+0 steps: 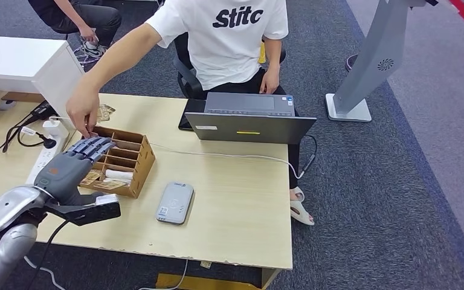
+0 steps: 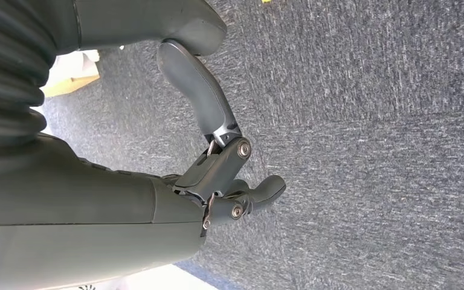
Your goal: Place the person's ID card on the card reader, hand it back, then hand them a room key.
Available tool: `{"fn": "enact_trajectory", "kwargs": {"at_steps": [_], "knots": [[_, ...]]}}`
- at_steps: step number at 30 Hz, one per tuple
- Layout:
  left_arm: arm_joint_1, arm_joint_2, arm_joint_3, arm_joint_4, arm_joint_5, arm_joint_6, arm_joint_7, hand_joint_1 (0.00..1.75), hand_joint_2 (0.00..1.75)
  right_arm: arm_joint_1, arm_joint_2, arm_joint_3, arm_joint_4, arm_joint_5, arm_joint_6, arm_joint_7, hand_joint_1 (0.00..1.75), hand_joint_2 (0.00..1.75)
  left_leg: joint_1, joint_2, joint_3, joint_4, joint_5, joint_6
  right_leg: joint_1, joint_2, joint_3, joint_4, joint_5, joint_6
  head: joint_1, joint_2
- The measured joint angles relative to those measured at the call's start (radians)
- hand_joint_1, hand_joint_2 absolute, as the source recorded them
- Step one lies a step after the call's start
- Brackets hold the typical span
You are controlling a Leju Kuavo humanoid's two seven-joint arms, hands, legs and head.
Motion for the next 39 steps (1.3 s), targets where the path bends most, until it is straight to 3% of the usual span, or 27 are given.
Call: {"fn": "enact_trajectory", "kwargs": {"at_steps": [8, 20, 31, 39], "knots": [[-0.029, 0.006, -0.055, 0.082, -0.013, 0.007, 0.010, 0.00, 1.75, -0.001, 0.000, 0.000, 0.000, 0.005, 0.000, 0.001, 0.00, 1.75, 0.000, 0.000, 0.000, 0.000, 0.000, 0.000, 0.000, 0.000, 0.000, 0.000, 0.000, 0.000, 0.000, 0.000], [-0.039, -0.013, -0.056, 0.232, 0.028, 0.050, 0.024, 0.00, 1.75, -0.001, 0.000, 0.002, 0.000, 0.024, 0.002, 0.001, 0.00, 1.75, 0.000, 0.000, 0.000, 0.000, 0.000, 0.000, 0.000, 0.000, 0.000, 0.000, 0.000, 0.000, 0.000, 0.000], [-0.042, -0.027, -0.056, 0.281, 0.031, 0.058, 0.025, 0.00, 1.75, -0.002, 0.000, 0.003, 0.000, 0.027, 0.002, 0.001, 0.00, 1.75, 0.000, 0.000, 0.000, 0.000, 0.000, 0.000, 0.000, 0.000, 0.000, 0.000, 0.000, 0.000, 0.000, 0.000], [-0.041, -0.058, -0.056, 0.379, 0.027, 0.116, 0.024, 0.00, 1.75, -0.002, 0.000, 0.004, 0.000, 0.038, 0.009, 0.002, 0.00, 1.75, 0.000, 0.000, 0.000, 0.000, 0.000, 0.000, 0.000, 0.000, 0.000, 0.000, 0.000, 0.000, 0.000, 0.000]]}}
